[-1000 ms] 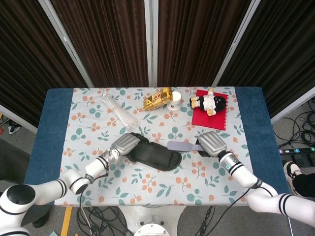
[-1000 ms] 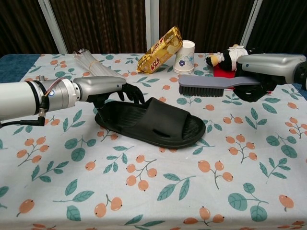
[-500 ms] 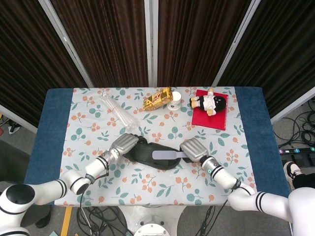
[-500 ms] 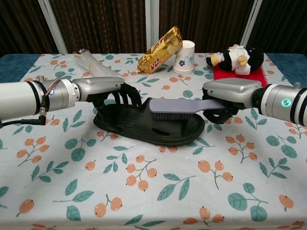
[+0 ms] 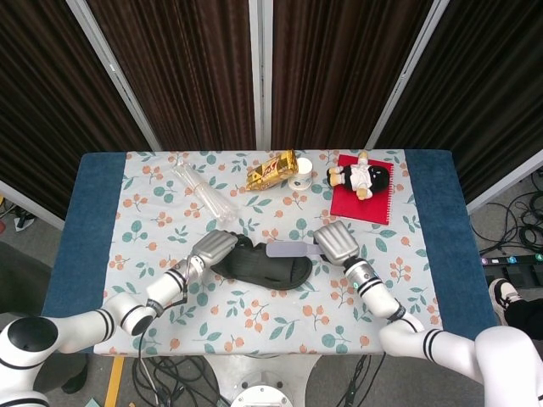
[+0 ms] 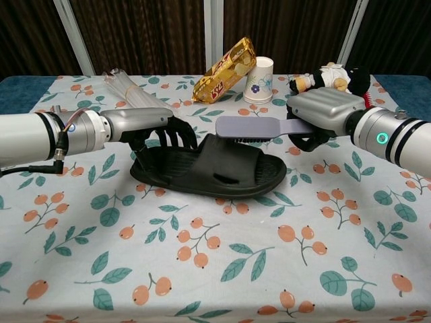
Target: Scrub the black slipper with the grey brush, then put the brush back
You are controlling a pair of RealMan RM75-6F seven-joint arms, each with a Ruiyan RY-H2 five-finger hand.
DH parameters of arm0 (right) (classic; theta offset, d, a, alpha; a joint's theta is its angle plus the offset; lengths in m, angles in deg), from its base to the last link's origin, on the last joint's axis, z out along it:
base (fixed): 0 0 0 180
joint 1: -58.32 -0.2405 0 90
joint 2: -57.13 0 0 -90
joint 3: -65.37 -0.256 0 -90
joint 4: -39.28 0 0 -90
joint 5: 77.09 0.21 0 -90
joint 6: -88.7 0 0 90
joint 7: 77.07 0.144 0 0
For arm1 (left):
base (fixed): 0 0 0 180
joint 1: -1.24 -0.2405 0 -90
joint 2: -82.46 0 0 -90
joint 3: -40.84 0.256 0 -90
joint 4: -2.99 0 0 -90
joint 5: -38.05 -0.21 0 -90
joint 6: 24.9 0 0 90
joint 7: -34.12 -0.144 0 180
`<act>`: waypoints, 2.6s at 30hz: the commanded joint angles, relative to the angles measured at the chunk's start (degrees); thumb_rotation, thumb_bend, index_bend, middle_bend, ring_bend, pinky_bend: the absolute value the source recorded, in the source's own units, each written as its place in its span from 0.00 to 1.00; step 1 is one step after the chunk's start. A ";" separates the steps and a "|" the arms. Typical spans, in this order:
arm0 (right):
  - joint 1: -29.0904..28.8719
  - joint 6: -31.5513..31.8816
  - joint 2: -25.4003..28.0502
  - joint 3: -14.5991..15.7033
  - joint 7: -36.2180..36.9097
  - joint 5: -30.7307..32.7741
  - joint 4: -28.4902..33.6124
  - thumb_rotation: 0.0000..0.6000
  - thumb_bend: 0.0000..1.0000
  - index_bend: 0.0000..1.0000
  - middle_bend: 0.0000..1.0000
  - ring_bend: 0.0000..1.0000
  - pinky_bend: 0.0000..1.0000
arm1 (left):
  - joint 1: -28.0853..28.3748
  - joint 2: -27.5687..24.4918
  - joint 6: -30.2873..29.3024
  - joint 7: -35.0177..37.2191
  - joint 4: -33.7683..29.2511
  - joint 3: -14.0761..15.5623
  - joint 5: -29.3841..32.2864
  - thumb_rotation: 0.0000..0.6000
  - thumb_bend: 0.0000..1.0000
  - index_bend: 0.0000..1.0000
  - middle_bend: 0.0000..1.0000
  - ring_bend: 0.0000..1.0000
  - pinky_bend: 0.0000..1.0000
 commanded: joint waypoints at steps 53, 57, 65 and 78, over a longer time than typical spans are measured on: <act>1.12 0.63 11.91 9.55 8.64 -15.01 14.10 1.00 0.62 1.00 1.00 1.00 1.00 | 0.60 -0.63 0.32 -3.58 -1.46 -0.03 1.92 1.00 0.20 0.37 0.48 0.33 0.34; 3.55 5.83 17.39 8.07 13.81 -14.67 16.16 1.00 0.62 1.00 1.00 1.00 1.00 | -0.12 -2.17 -1.38 -4.17 -4.12 0.15 1.33 1.00 0.20 0.17 0.28 0.16 0.27; 3.96 0.95 19.04 4.63 13.60 -4.91 11.10 1.00 0.59 1.00 1.00 1.00 1.00 | -2.15 -6.61 -6.78 -6.14 -10.99 -0.39 0.40 1.00 0.19 0.11 0.12 0.03 0.16; 2.39 -4.94 9.78 2.80 10.96 1.13 0.07 1.00 0.19 0.55 0.54 0.48 0.55 | -13.47 -19.42 -24.74 -7.21 -22.03 0.46 -1.43 1.00 0.19 0.11 0.12 0.03 0.16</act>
